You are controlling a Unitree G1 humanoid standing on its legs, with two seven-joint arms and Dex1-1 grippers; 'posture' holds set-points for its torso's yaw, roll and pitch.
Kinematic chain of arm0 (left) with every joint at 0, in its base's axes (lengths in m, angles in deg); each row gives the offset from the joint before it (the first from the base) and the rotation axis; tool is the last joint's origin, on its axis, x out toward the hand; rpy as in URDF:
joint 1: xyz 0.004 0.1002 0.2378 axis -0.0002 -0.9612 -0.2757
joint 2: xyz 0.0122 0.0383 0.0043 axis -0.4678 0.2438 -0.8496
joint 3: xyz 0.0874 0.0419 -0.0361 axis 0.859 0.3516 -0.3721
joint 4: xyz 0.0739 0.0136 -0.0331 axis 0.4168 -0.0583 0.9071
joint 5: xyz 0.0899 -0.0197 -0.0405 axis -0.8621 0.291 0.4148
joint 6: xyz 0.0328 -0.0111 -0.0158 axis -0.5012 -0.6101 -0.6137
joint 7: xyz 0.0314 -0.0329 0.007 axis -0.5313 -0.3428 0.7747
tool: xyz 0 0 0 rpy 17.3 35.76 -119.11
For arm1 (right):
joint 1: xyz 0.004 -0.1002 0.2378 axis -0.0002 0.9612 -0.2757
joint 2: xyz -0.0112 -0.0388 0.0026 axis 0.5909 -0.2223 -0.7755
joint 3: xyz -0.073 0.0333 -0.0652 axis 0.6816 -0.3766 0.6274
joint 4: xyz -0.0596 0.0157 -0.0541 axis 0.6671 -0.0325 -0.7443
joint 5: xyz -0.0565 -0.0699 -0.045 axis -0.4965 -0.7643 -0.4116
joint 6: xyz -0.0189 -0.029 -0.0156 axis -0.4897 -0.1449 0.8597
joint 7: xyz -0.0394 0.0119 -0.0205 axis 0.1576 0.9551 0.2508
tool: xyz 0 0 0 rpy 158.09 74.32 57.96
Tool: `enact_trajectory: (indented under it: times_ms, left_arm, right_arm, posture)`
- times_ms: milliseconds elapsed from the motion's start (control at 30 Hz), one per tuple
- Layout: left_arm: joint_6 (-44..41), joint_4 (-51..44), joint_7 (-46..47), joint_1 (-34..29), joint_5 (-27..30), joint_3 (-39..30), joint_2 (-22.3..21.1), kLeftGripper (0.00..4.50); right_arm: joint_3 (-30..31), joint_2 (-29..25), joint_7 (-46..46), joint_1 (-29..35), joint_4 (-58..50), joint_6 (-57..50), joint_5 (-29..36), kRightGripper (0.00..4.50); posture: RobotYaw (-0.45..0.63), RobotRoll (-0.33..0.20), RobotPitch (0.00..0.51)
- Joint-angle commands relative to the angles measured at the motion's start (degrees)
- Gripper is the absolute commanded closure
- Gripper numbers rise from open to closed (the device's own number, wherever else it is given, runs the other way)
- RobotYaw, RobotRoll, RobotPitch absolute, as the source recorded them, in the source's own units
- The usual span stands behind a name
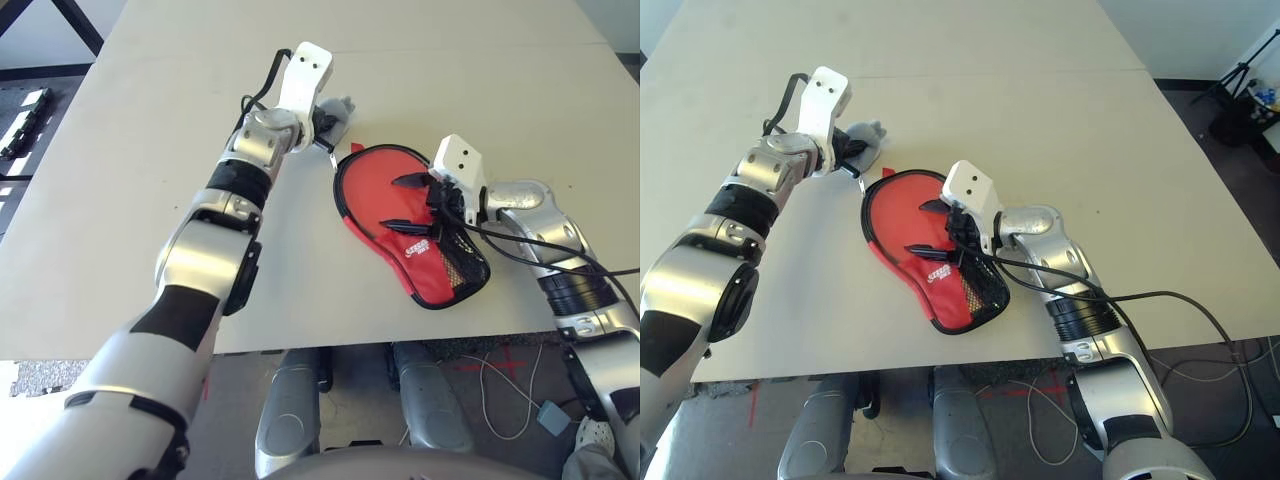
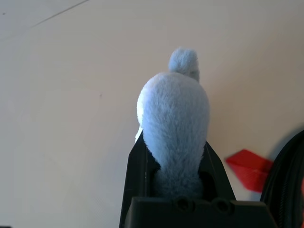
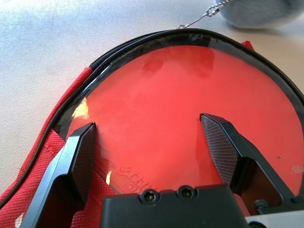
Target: Store the ping-pong paddle in its case and zip it.
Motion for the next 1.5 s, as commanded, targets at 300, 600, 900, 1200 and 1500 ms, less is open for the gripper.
enact_trajectory:
  times_ms: [300, 600, 900, 1200, 1500]
  left_arm:
    - [6.8, 3.4, -4.3, 4.2, -1.2, -1.9, 7.0, 4.04]
    - [10.8, 2.1, -12.7, 3.3, -2.5, -0.5, 11.8, 4.04]
    - [13.6, -0.4, -20.7, 2.2, -1.8, -0.8, 12.7, 2.42]
    - [11.8, -3.6, -22.7, 2.8, -0.4, -2.1, 11.4, 0.02]
    - [7.1, -11.0, -24.7, 3.2, 1.8, -3.3, 8.3, 0.02]
  right_arm:
    - [2.3, 0.3, 1.0, 3.2, -0.1, -2.7, -2.0, 0.0]
    - [2.4, 1.0, 1.7, 3.0, 0.4, -2.9, -2.2, 0.0]
    - [2.3, 1.1, 2.4, 3.1, 0.4, -3.1, -2.3, 0.0]
    - [2.5, 1.6, 2.7, 2.9, 1.1, -3.0, -2.5, 0.0]
    - [2.7, 1.9, 2.8, 3.0, 1.2, -2.8, -2.6, 0.0]
  posture:
    - [-0.04, 0.0, 0.31]
    - [-0.04, 0.0, 0.308]
    - [-0.05, 0.0, 0.304]
    - [-0.04, 0.0, 0.304]
    - [-0.02, 0.0, 0.308]
